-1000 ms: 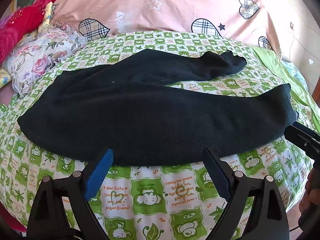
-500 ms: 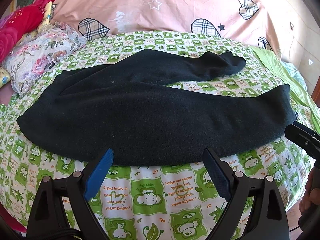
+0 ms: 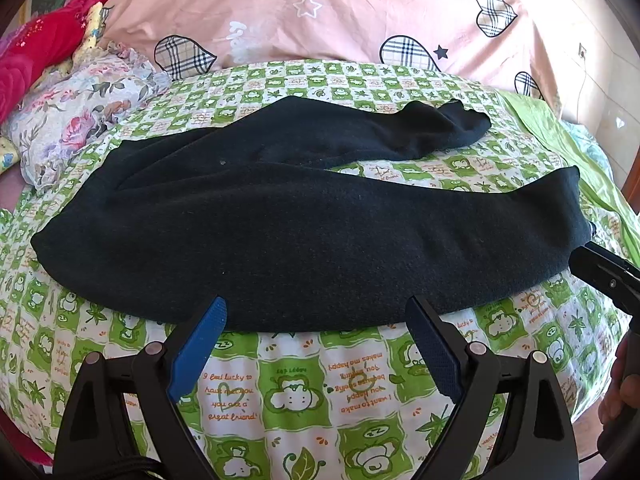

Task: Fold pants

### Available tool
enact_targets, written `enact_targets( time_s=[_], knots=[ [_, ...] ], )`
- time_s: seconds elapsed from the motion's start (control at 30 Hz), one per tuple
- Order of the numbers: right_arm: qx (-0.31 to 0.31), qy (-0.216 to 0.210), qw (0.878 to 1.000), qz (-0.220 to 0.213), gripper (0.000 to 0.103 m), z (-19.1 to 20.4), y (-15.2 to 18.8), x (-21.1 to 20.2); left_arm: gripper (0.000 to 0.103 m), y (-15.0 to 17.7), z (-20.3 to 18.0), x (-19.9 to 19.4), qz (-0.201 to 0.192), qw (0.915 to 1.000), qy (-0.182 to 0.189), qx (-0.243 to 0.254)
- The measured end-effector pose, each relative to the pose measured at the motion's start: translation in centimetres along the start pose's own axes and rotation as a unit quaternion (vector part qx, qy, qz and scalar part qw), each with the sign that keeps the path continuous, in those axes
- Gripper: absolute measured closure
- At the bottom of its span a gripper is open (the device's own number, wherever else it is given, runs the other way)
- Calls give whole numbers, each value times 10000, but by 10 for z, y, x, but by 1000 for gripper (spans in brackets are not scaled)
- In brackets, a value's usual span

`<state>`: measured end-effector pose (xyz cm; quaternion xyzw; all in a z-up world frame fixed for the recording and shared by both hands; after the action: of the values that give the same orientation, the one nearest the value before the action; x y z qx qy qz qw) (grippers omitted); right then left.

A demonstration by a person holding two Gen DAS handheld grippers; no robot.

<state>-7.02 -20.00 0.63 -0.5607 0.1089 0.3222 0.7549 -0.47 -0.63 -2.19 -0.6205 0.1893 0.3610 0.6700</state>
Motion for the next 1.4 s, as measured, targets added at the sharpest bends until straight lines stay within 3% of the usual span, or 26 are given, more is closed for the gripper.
enact_targets(
  time_s=[0.87,1.1,1.4],
  knots=[
    [221,-22,9997,-55,0,-11,-2,-4,11,-1,-6,4,54,9998,140,157],
    [544,-13,9983,-204,0,-29,-3,-18,11,-6,-16,0,-19,9990,246,369],
    [1159,79,9920,-505,0,-73,-2,-41,10,-34,-48,-2,-132,9946,648,805]
  ],
)
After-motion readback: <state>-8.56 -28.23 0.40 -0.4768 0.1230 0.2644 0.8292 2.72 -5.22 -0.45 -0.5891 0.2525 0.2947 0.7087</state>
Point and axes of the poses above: each gripper's, at about its wrist camera, not at the fingertips, and x roughly the way its jaws point, z to its left, y to its underside, the point moved 1 cm from there along x, roughly the way its jaws point, and after that the axes turned 13 degrees about -y, right-handed, at the moved point
